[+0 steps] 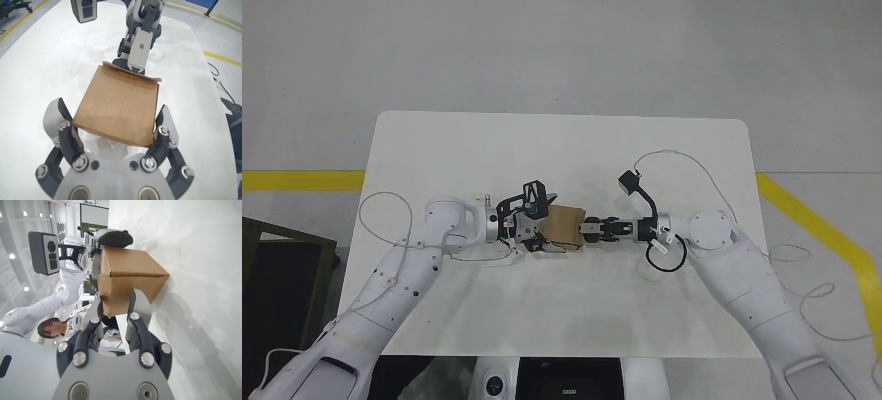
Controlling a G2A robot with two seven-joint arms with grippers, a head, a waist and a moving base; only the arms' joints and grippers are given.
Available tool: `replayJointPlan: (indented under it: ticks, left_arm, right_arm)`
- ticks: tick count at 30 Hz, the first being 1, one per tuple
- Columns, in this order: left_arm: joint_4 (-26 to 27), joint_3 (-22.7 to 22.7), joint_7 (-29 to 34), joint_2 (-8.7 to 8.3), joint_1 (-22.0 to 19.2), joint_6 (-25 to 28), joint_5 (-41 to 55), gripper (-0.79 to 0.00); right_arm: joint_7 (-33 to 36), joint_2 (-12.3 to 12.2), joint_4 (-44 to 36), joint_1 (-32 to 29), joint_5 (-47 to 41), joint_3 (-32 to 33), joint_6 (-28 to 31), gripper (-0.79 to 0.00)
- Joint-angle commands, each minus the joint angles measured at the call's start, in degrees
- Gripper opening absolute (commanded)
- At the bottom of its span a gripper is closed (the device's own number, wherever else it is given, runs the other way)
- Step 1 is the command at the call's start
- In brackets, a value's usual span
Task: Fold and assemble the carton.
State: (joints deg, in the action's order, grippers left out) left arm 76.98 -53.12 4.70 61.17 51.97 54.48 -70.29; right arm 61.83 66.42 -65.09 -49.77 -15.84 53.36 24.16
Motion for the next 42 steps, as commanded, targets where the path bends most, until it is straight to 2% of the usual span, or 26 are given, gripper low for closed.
replayJointPlan:
  ticks: [1,17,33,38,42]
  left_arm:
    - [0.0,0.0,0.0,0.01,0.0,0.0,0.0,0.0]
    - [0.1,-0.5,0.1,0.03,0.3,0.3,0.0,0.0]
    - [0.4,-0.7,0.1,0.13,0.4,0.4,-0.1,0.0]
    - [0.5,-0.6,0.1,0.18,0.4,0.5,-0.2,0.0]
    - [0.5,-0.6,0.1,0.22,0.4,0.5,-0.3,0.0]
  right_arm:
    - [0.1,-0.1,-0.3,0.0,0.9,0.1,-0.5,-0.529]
    - [0.4,-1.0,-3.1,-0.7,5.0,1.8,-3.4,-0.606]
    - [0.4,-0.3,-3.4,1.5,6.0,0.3,-4.4,-0.659]
    - [0.4,0.1,-3.2,2.3,5.7,-0.5,-3.8,-0.64]
    - [0.3,0.3,-2.6,2.4,4.8,-0.7,-2.8,-0.551]
